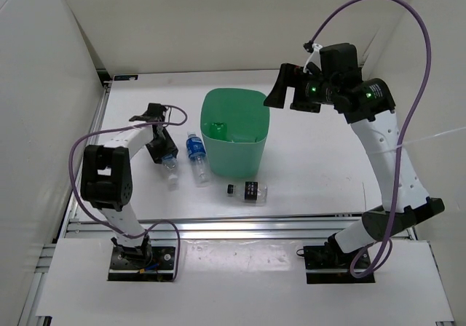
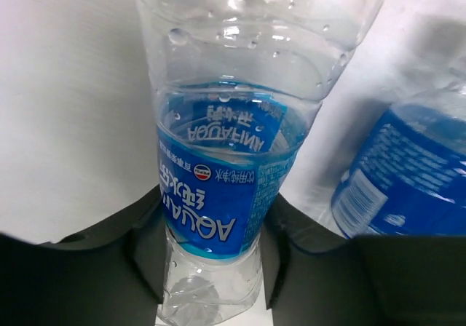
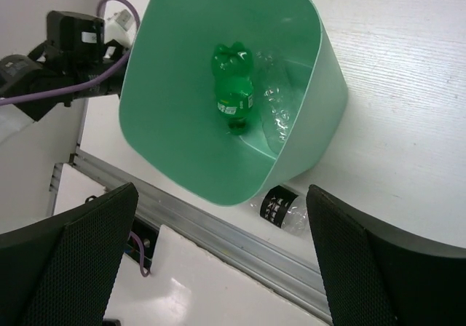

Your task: Put the plastic bottles in the bin

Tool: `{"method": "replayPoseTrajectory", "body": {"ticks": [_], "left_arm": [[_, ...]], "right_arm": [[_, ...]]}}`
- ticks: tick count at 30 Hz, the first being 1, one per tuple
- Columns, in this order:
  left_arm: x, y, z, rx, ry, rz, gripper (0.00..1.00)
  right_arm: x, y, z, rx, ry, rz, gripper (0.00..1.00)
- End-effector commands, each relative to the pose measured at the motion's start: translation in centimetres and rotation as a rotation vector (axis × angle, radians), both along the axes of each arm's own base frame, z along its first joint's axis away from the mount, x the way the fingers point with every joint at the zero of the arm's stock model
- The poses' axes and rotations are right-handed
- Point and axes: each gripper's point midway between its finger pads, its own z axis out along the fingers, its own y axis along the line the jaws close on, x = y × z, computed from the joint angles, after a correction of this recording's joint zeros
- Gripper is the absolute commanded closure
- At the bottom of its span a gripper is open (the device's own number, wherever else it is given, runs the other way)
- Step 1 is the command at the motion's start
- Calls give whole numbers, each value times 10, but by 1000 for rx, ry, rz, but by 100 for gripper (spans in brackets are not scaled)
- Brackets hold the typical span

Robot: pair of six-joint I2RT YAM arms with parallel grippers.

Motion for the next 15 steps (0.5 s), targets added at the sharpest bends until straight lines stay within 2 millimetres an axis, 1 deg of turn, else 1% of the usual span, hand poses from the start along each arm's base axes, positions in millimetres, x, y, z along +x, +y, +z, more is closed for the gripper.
{"method": "replayPoseTrajectory", "body": {"ticks": [1,2,4,5,6,7,8,9,10,12,13,14,15], "left_arm": [[27,15,73,55,-169,77,67],[23,18,106,55,-220,115,67],[30,25,161,59,-337,183,65],[41,19,214,25,-457,190,64],[40,10,244,-8,-522,171,64],[40,-9,268,-48,-576,124,59],[43,-22,304,-90,-671,96,58],[40,-34,324,-120,-733,57,58],[43,-59,343,-172,-808,0,53],[41,-83,357,-216,-853,-53,52],[43,-104,348,-222,-828,-107,51],[43,-118,351,-236,-829,-146,51],[43,-130,343,-241,-809,-172,51]], "right_arm": [[-6,-2,15,18,-45,21,0],[-6,1,17,30,-40,25,0],[-5,3,14,32,-29,34,0],[-2,4,14,32,-29,34,0],[-4,6,15,43,-21,36,0],[-1,7,8,35,-4,36,0],[-1,7,8,35,-4,36,0],[0,8,4,39,10,29,0],[2,9,-5,37,32,23,0],[3,10,-12,36,52,18,0],[1,9,-12,36,51,18,0],[2,10,-14,37,49,18,0],[2,10,-18,38,66,12,0]]}}
